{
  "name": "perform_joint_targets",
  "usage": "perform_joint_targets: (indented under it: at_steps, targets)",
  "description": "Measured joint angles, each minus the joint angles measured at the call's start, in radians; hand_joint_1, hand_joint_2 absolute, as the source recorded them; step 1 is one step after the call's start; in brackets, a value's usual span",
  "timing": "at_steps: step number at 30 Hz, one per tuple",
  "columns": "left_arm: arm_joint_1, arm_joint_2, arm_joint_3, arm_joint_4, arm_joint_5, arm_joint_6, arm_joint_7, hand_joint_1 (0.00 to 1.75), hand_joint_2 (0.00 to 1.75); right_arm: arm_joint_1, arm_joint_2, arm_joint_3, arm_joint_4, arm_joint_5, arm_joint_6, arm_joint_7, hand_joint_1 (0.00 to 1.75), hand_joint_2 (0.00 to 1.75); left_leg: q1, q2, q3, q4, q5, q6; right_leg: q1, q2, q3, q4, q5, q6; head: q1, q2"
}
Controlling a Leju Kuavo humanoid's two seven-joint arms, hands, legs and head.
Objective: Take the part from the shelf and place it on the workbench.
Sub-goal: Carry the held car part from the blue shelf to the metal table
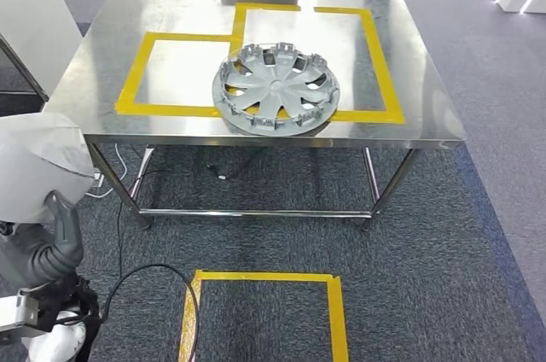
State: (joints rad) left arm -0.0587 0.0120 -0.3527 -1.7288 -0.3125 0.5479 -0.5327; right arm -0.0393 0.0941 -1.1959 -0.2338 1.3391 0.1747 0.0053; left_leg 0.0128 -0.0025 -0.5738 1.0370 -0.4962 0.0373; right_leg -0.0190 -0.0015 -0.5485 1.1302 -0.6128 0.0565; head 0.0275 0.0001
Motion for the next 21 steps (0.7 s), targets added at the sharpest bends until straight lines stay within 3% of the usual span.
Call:
perform_joint_targets:
  at_steps: [2, 3, 4, 6, 7, 8, 11, 13, 14, 17, 18, 19, 21]
  targets:
    - [0.0, -0.001, 0.0, 0.0, 0.0, 0.0, 0.0, 1.75, 1.75, 0.0, 0.0, 0.0, 0.0, 0.0, 0.0, 0.0, 0.0, 0.0, -0.004, -0.001, 0.005, -0.001, -0.008, 0.006, 0.0, 0.0, -0.091, 0.128, -0.042, 0.002, 0.004, 0.0]
    - [0.001, -0.001, 0.0, 0.0, 0.0, 0.0, 0.0, 1.75, 1.75, 0.001, 0.0, 0.0, 0.0, 0.0, 0.0, 0.001, 0.0, 0.0, -0.006, -0.002, 0.009, -0.001, -0.013, 0.008, 0.001, 0.0, -0.125, 0.16, -0.041, 0.0, 0.005, 0.0]
    - [0.001, -0.001, 0.0, 0.0, 0.0, 0.0, 0.0, 1.75, 1.75, 0.003, 0.0, 0.0, 0.0, 0.0, 0.0, 0.001, 0.0, 0.0, -0.009, -0.004, 0.017, -0.001, -0.019, 0.009, 0.003, 0.0, -0.14, 0.155, -0.017, -0.004, 0.005, 0.0]
    - [0.001, -0.001, 0.0, 0.0, 0.0, 0.0, 0.0, 1.75, 1.75, 0.006, 0.0, 0.0, 0.0, 0.0, 0.0, 0.001, 0.0, 0.0, -0.014, -0.005, 0.038, -0.001, -0.034, 0.009, 0.011, 0.0, -0.119, 0.046, 0.08, -0.022, 0.005, 0.0]
    - [0.001, -0.002, 0.0, 0.0, 0.0, 0.0, 0.0, 1.75, 1.75, 0.005, -0.001, 0.0, 0.0, 0.0, 0.0, 0.0, 0.0, 0.0, -0.016, -0.005, 0.048, -0.002, -0.041, 0.008, 0.017, 0.0, -0.102, -0.009, 0.111, -0.034, 0.002, 0.0]
    - [0.001, -0.002, 0.0, 0.0, 0.0, 0.0, 0.0, 1.75, 1.75, 0.005, -0.003, 0.0, 0.0, 0.0, 0.0, 0.0, 0.0, 0.0, -0.015, -0.004, 0.053, -0.004, -0.047, 0.004, 0.023, 0.0, -0.088, -0.053, 0.118, -0.045, -0.001, 0.0]
    - [0.002, -0.003, 0.001, 0.0, 0.001, -0.001, 0.0, 1.75, 1.75, 0.008, -0.005, 0.0, 0.0, 0.001, 0.0, 0.0, 0.0, 0.0, -0.012, -0.004, 0.065, 0.002, -0.05, -0.015, 0.032, 0.004, -0.061, -0.101, 0.107, -0.066, 0.0, 0.0]
    - [0.001, -0.003, 0.001, 0.0, 0.001, -0.002, 0.0, 1.75, 1.75, 0.01, -0.004, 0.0, 0.0, 0.002, -0.001, 0.0, 0.0, 0.0, -0.014, -0.004, 0.072, 0.026, -0.06, -0.023, 0.025, 0.003, -0.032, -0.119, 0.124, -0.067, 0.0, 0.0]
    - [-0.001, -0.003, 0.001, -0.001, 0.001, -0.003, 0.0, 1.75, 1.75, 0.009, -0.004, 0.0, 0.0, 0.002, -0.001, 0.0, 0.0, 0.0, -0.013, -0.003, 0.062, 0.053, -0.079, -0.028, 0.02, 0.003, -0.016, -0.125, 0.125, -0.068, -0.003, 0.0]
    - [-0.002, -0.001, 0.002, -0.002, 0.001, -0.003, 0.0, 1.75, 1.75, 0.004, -0.003, 0.0, -0.001, 0.002, 0.0, 0.0, 0.0, 0.0, -0.005, -0.003, -0.03, 0.205, -0.154, -0.046, 0.016, 0.003, 0.002, -0.129, 0.114, -0.068, -0.009, 0.0]
    - [-0.001, -0.001, 0.002, -0.002, 0.002, -0.003, 0.0, 1.75, 1.75, 0.005, -0.003, 0.0, -0.001, 0.003, 0.0, 0.0, 0.0, 0.0, -0.003, -0.002, -0.058, 0.239, -0.159, -0.051, 0.016, 0.003, 0.007, -0.129, 0.108, -0.067, -0.009, 0.0]
    - [0.0, 0.0, 0.002, -0.002, 0.002, -0.003, 0.0, 1.75, 1.75, 0.006, -0.002, 0.0, 0.0, 0.003, 0.0, 0.0, 0.0, 0.0, -0.001, -0.002, -0.072, 0.241, -0.143, -0.054, 0.015, 0.004, 0.014, -0.129, 0.103, -0.065, -0.009, 0.0]
    - [0.0, 0.0, 0.003, -0.002, 0.003, -0.004, 0.001, 1.75, 1.75, 0.008, -0.002, 0.0, -0.001, 0.004, 0.0, 0.0, 0.0, 0.0, 0.003, -0.002, -0.052, 0.147, -0.055, -0.058, 0.011, 0.005, 0.033, -0.129, 0.089, -0.058, -0.009, 0.0]
